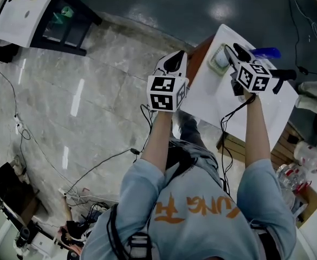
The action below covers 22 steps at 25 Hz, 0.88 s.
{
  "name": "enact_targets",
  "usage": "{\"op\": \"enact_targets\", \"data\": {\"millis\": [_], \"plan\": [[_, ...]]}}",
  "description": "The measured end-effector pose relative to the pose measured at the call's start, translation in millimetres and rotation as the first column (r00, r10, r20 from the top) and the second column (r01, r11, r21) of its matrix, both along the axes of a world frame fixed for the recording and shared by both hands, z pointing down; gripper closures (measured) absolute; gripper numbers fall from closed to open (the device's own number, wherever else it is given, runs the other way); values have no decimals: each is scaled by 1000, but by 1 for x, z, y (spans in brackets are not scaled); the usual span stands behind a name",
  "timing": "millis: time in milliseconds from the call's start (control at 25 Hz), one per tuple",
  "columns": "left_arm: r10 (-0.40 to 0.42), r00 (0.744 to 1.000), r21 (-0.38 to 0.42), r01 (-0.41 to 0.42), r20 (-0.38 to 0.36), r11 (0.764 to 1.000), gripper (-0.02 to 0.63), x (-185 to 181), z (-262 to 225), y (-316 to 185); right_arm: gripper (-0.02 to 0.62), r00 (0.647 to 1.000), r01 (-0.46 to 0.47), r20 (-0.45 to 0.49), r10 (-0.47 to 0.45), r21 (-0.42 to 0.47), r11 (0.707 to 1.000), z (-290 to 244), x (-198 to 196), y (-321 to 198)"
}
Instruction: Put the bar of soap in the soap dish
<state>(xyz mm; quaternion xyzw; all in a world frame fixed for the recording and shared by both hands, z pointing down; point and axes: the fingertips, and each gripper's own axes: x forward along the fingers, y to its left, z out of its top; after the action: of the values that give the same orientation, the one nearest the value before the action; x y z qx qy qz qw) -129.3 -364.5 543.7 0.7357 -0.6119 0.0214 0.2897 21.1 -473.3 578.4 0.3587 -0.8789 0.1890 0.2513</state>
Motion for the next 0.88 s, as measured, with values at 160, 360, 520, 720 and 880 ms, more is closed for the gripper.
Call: {"op": "enact_targets", "data": {"millis": [160,360,520,720,880], "plan": [[8,1000,67,-7,-8,998,583,1,-28,-6,417,994,-39,106,33,60,997,-41,-4,8],[23,999,137,-27,32,990,583,-2,-64,-8,472,960,-150,257,110,141,979,-97,-10,23],[42,999,202,-48,34,978,584,-2,-100,-14,526,910,-260,373,180,174,950,-143,-2,29],[97,990,356,-126,100,926,584,4,-169,-27,554,845,-370,487,222,231,900,-207,7,33],[141,972,439,-210,186,873,583,19,-215,-38,566,827,-301,549,124,246,921,-254,-7,46]]}}
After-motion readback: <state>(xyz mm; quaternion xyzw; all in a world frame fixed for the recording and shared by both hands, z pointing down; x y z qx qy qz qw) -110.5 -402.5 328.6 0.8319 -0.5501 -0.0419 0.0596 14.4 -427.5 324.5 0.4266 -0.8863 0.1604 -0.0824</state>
